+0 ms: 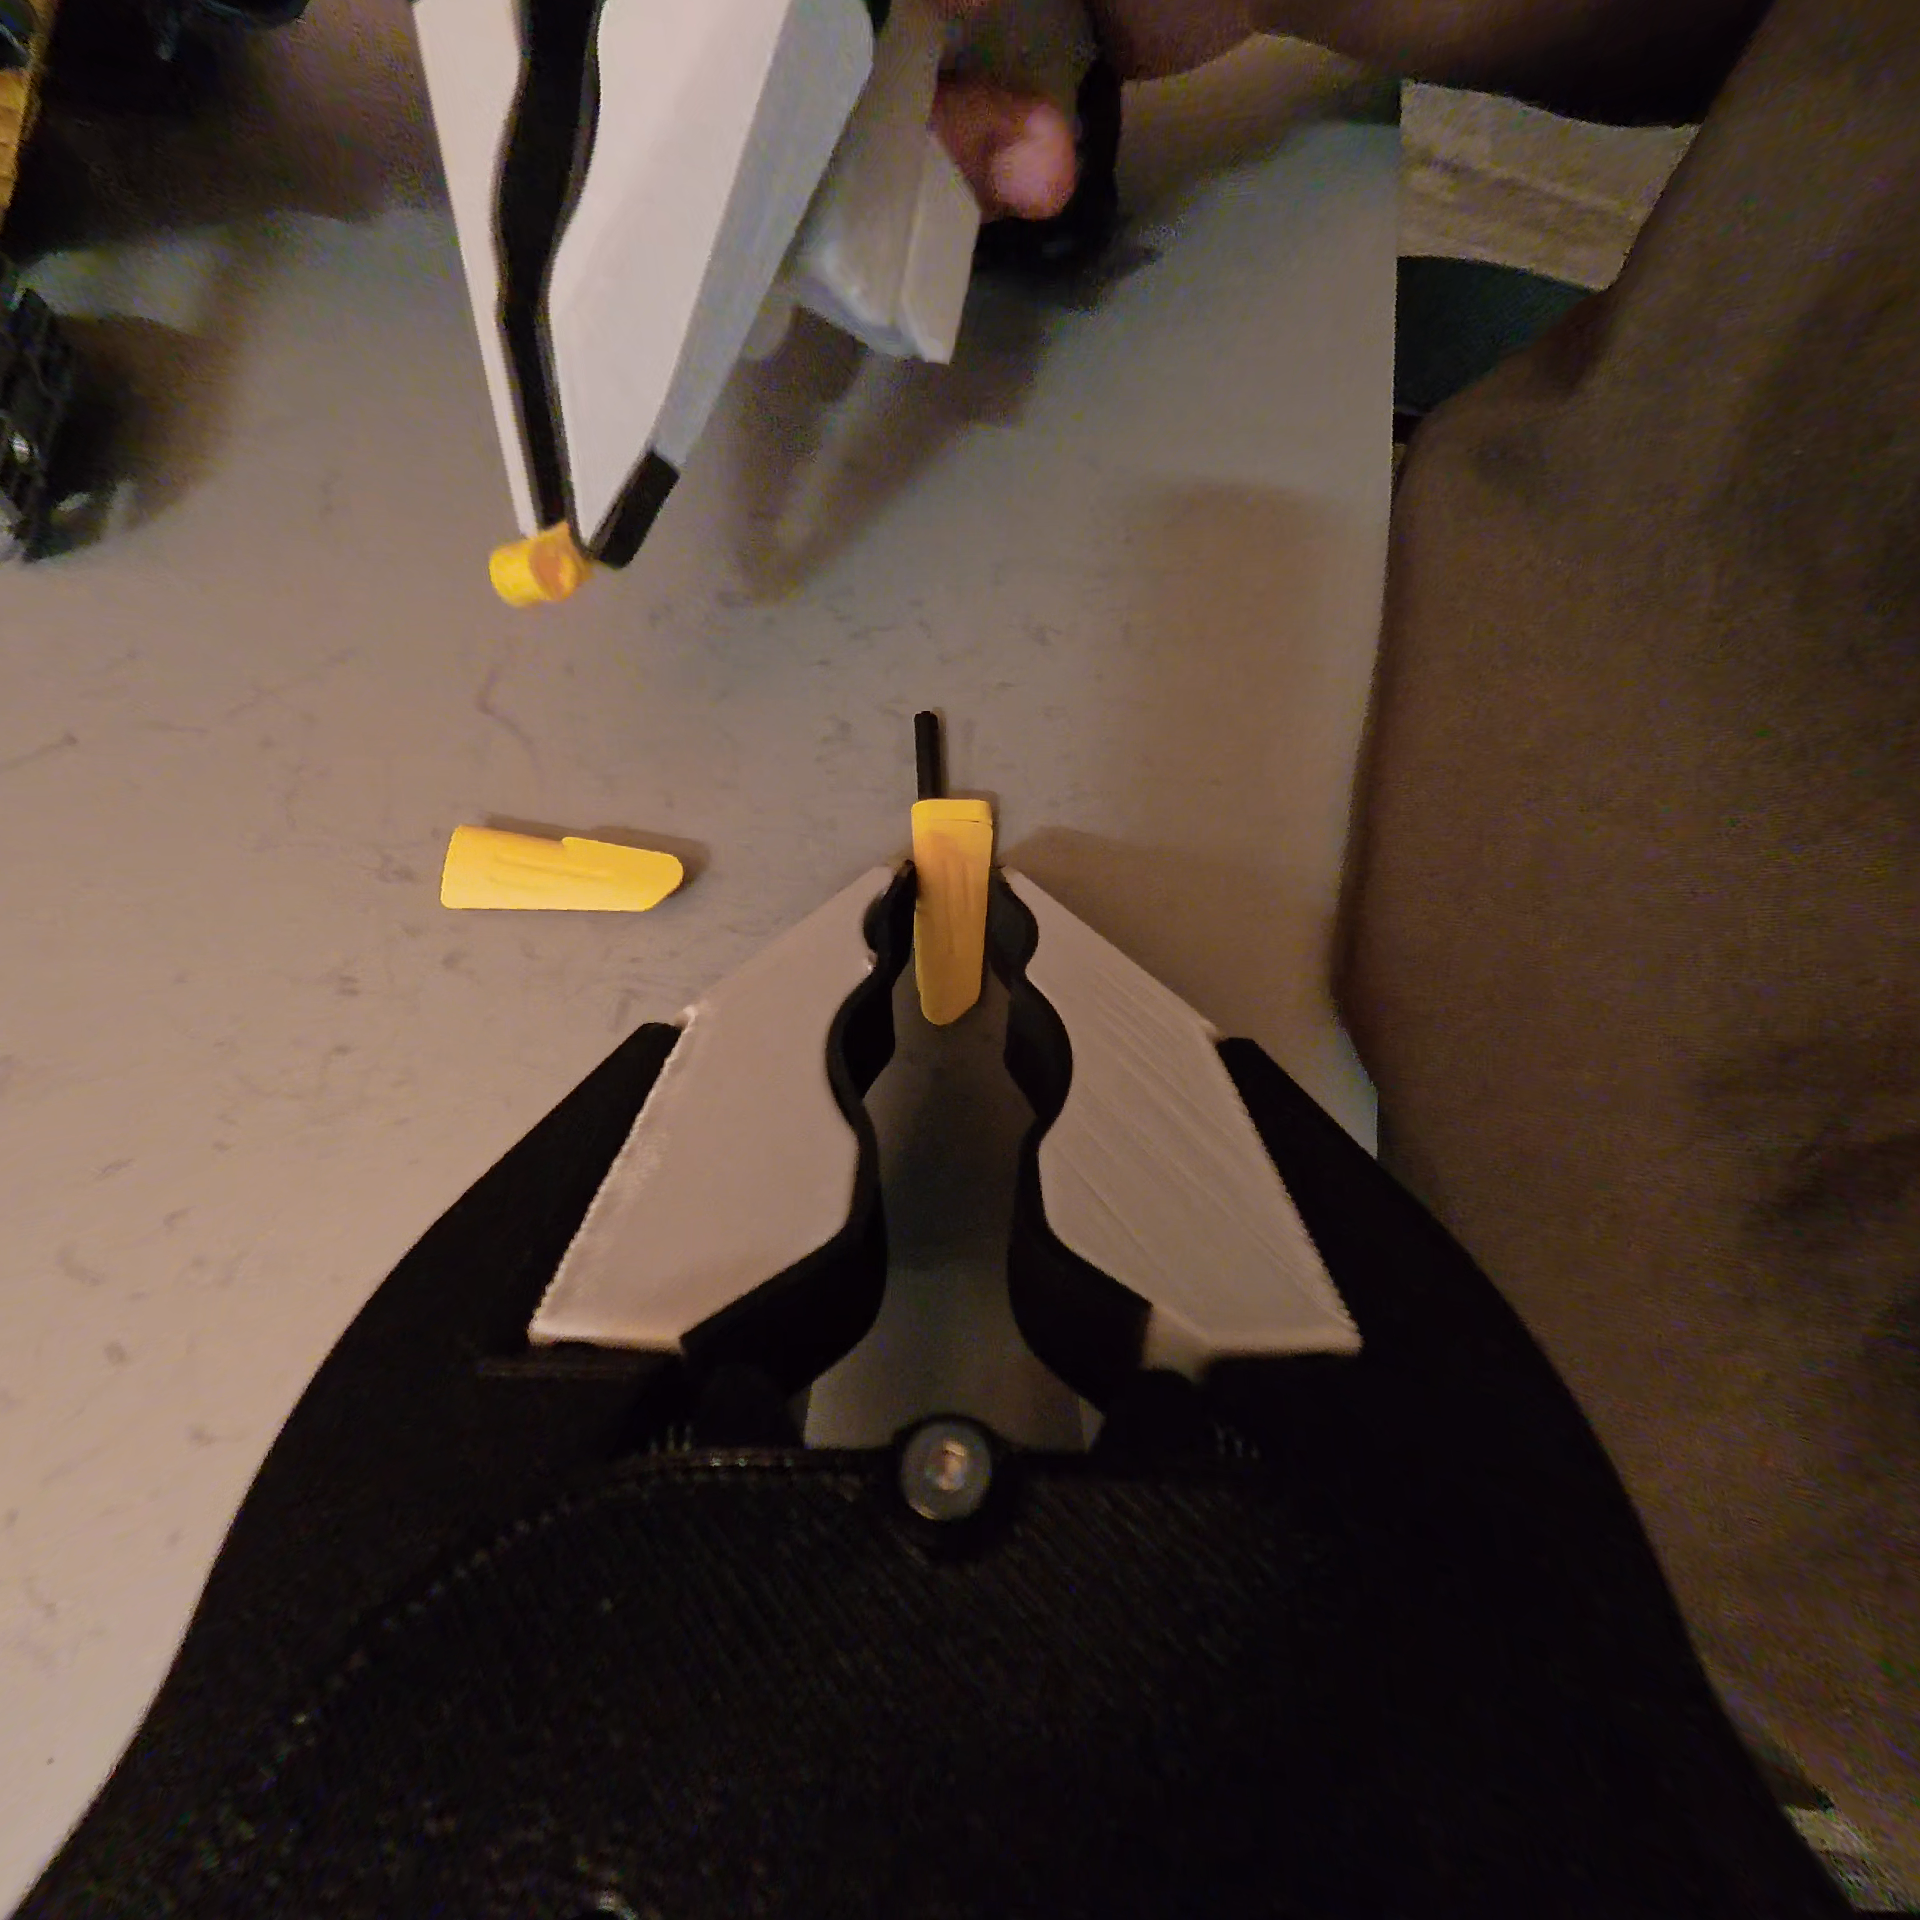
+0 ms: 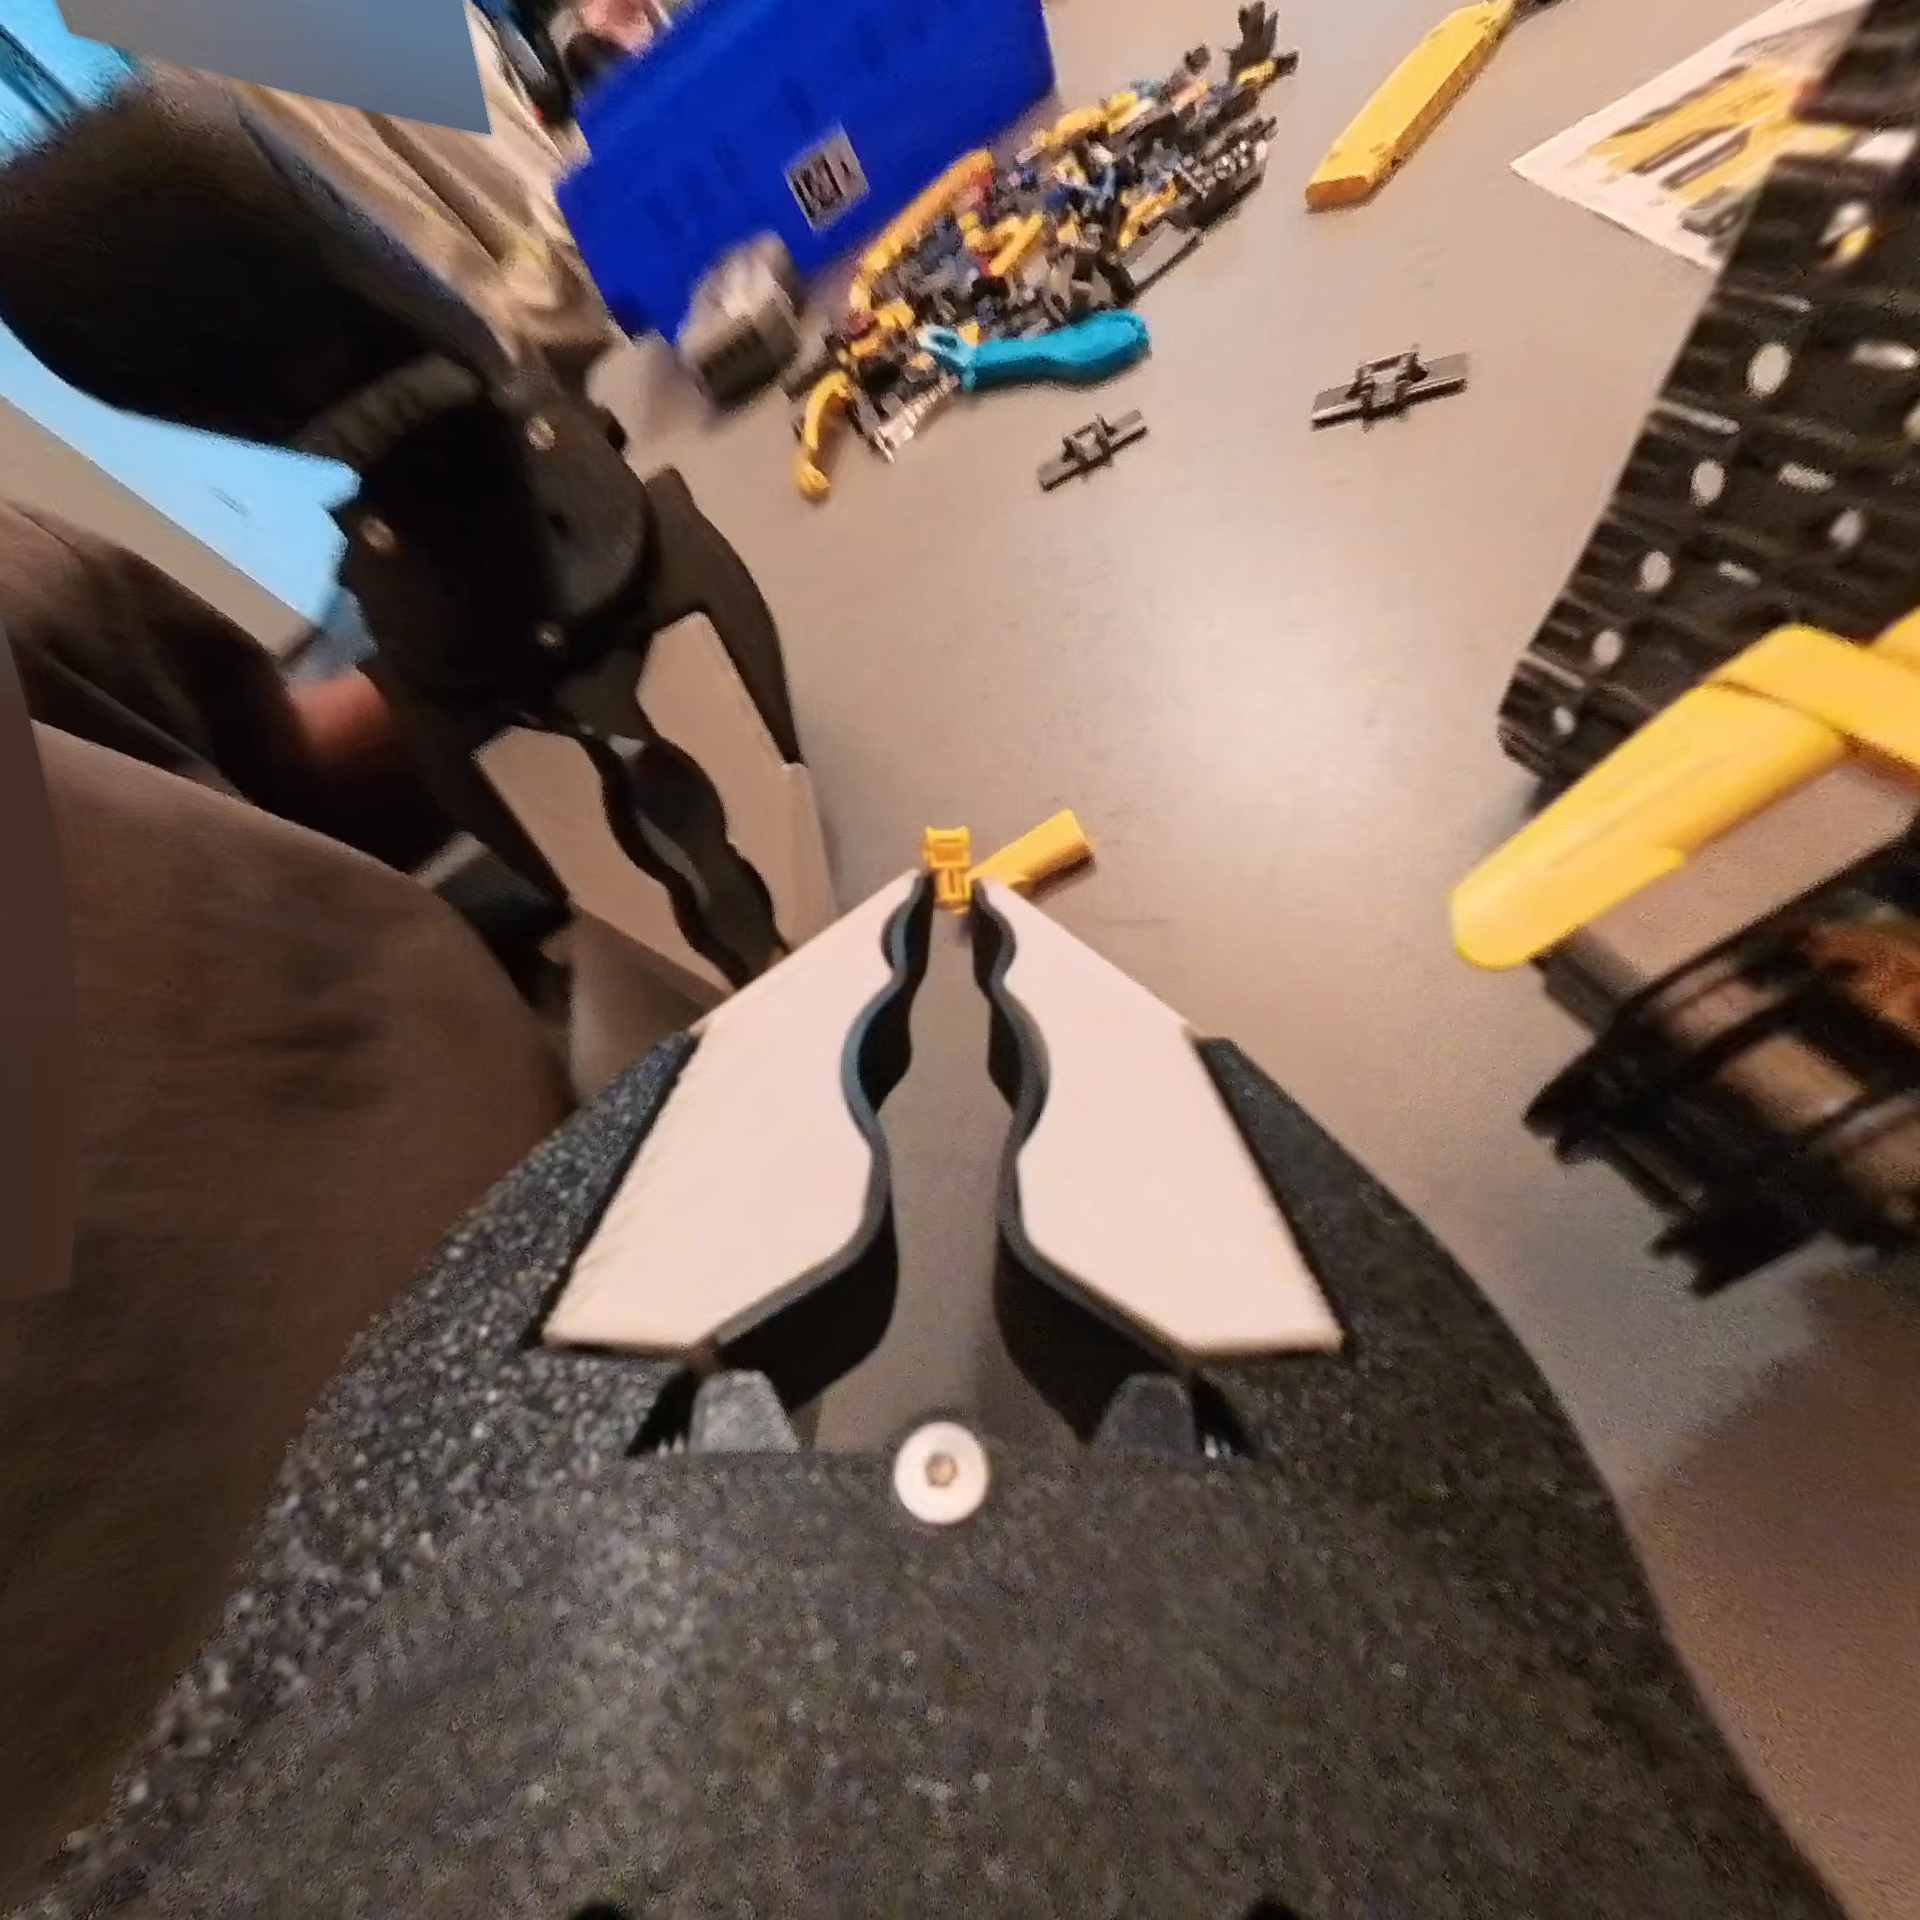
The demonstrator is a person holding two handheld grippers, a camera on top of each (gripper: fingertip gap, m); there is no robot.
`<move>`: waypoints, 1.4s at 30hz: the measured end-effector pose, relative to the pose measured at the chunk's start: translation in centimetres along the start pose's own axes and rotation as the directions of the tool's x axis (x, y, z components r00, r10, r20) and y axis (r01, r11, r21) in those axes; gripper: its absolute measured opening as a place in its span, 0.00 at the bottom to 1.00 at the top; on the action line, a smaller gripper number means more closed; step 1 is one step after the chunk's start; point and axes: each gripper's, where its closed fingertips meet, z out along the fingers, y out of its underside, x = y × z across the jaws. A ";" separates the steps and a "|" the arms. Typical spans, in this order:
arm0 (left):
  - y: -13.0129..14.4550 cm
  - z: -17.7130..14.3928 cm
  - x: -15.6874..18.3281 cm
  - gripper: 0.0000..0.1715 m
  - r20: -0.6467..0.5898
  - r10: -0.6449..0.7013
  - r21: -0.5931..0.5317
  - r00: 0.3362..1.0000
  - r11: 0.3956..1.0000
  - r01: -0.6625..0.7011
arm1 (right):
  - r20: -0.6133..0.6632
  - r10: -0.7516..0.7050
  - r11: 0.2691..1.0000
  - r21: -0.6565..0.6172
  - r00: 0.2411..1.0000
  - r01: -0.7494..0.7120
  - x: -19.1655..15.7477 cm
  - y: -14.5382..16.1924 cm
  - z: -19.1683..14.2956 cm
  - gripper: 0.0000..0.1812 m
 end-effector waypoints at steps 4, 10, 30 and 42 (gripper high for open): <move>0.0 0.0 0.0 0.07 0.003 0.000 0.000 1.000 1.000 0.000 | 0.045 0.079 0.996 0.041 0.996 -0.080 -0.2 0.0 -0.7 0.03; 0.0 0.0 0.0 0.07 -0.001 -0.005 -0.001 1.000 1.000 0.005 | 0.062 -0.042 0.996 -0.080 0.997 0.047 -1.2 2.2 -1.1 0.03; 0.0 0.0 -0.1 0.07 0.002 -0.008 -0.002 1.000 1.000 0.008 | 0.070 -0.483 0.794 -0.386 0.873 0.470 -1.3 7.1 -1.3 0.04; 0.0 0.1 -0.1 0.07 0.016 0.005 -0.003 1.000 1.000 -0.005 | 0.026 -0.455 0.826 -0.361 0.890 0.433 -1.3 7.1 -1.3 0.04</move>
